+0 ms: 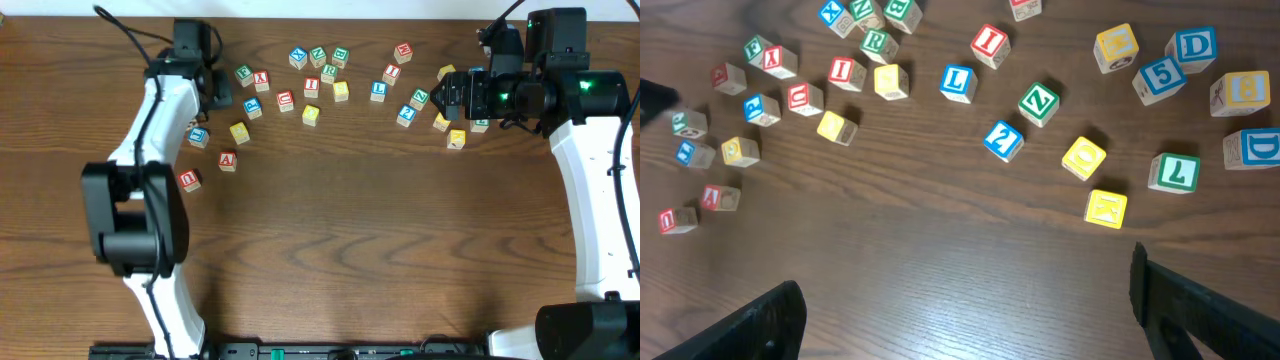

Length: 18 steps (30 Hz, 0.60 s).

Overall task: Spell out CORL
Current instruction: 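Carry the yellow C block forward and set it down in open space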

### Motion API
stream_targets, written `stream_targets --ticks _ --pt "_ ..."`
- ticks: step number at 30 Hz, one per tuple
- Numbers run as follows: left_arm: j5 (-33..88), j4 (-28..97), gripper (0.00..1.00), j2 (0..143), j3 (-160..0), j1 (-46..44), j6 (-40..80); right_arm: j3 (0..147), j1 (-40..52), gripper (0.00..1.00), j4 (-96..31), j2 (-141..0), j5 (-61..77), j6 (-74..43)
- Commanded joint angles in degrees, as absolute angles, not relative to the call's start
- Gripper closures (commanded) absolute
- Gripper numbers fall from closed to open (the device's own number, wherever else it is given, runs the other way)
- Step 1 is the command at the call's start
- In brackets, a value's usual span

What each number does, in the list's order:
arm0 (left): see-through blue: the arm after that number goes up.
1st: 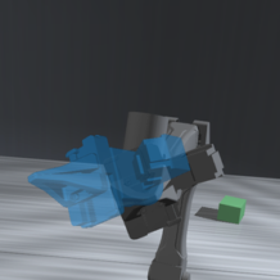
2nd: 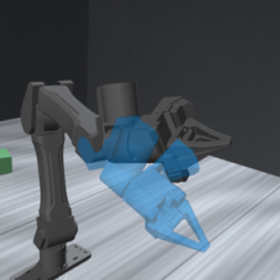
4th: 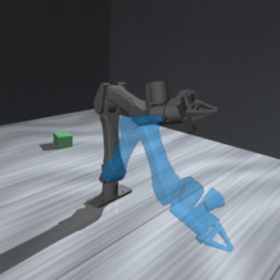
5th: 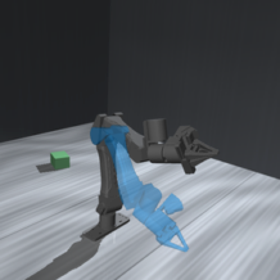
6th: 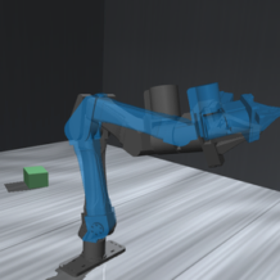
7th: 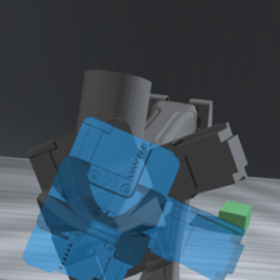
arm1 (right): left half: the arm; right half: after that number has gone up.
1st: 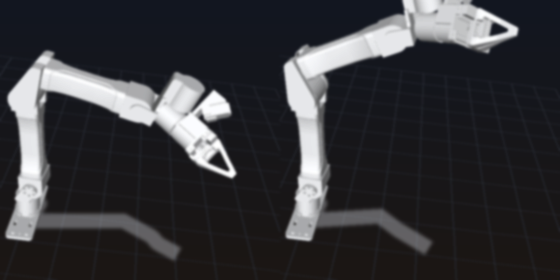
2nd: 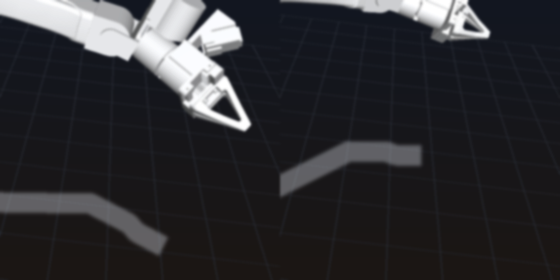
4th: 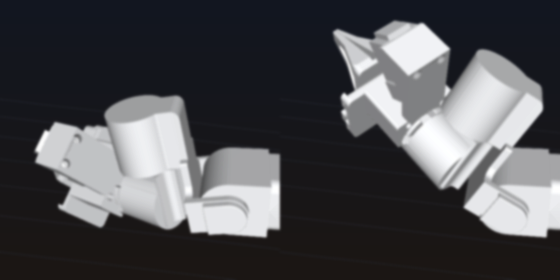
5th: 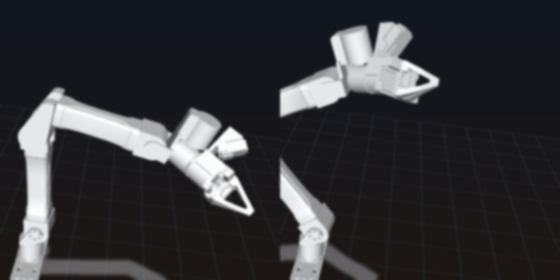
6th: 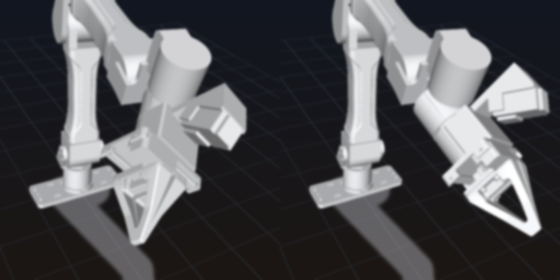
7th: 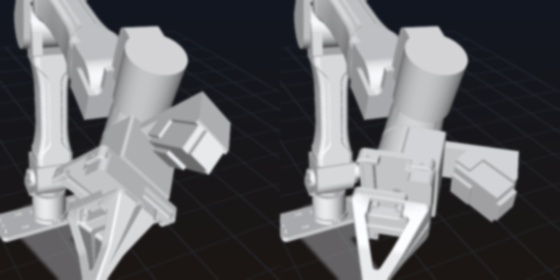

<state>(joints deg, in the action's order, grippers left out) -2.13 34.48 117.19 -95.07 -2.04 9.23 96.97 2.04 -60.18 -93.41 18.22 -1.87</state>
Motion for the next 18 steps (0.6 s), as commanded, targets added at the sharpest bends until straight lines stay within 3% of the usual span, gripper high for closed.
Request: stream_targets --ticks 1,7,18 --pt "-3.0 36.1 0.67 112.7 -94.8 -4.3 9.8 96.5 1.6 0.01 -60.1 -93.9 17.9 -1.0" --pt "-3.0 43.4 0.67 109.2 -94.8 -10.8 10.3 96.5 1.6 0.01 -60.5 -93.9 17.9 -1.0" --pt "-2.0 54.2 0.67 112.3 -94.6 -24.5 22.1 96.5 1.5 0.01 -60.5 -93.9 15.1 -1.0"
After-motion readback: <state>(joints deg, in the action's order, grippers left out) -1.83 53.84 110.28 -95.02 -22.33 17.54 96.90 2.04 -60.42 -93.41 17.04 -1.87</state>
